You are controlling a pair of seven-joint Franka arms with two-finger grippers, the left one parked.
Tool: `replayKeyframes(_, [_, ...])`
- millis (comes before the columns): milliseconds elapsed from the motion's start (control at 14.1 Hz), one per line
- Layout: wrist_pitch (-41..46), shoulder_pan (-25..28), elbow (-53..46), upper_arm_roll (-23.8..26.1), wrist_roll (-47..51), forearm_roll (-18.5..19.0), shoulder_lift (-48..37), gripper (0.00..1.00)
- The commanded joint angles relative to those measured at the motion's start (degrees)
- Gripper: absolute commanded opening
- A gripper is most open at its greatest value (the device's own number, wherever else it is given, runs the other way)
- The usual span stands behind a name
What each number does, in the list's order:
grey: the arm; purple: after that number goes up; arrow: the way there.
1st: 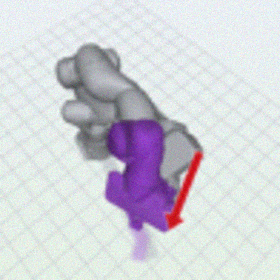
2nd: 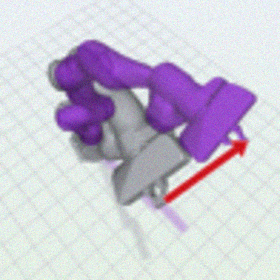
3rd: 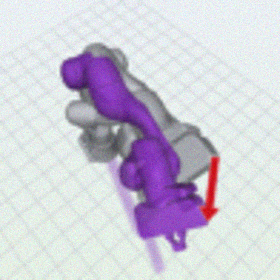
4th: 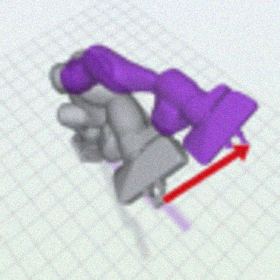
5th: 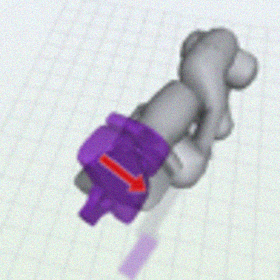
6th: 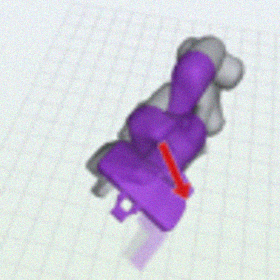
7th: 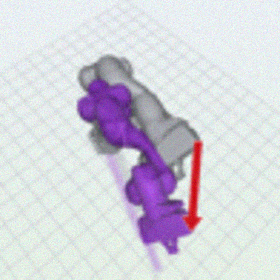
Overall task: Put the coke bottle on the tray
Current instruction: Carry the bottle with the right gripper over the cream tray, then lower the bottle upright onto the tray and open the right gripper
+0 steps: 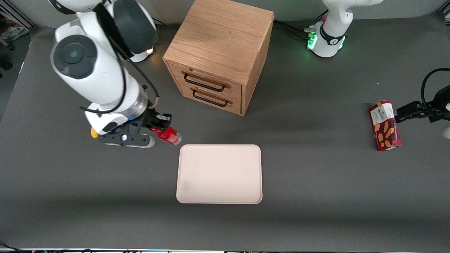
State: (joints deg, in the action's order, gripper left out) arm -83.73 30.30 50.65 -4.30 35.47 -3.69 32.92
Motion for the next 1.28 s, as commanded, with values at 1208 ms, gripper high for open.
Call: replayKeyframes(1208, [-18.92,-2.27,0.67,-0.97,-3.04,-0.89,15.59,0.0])
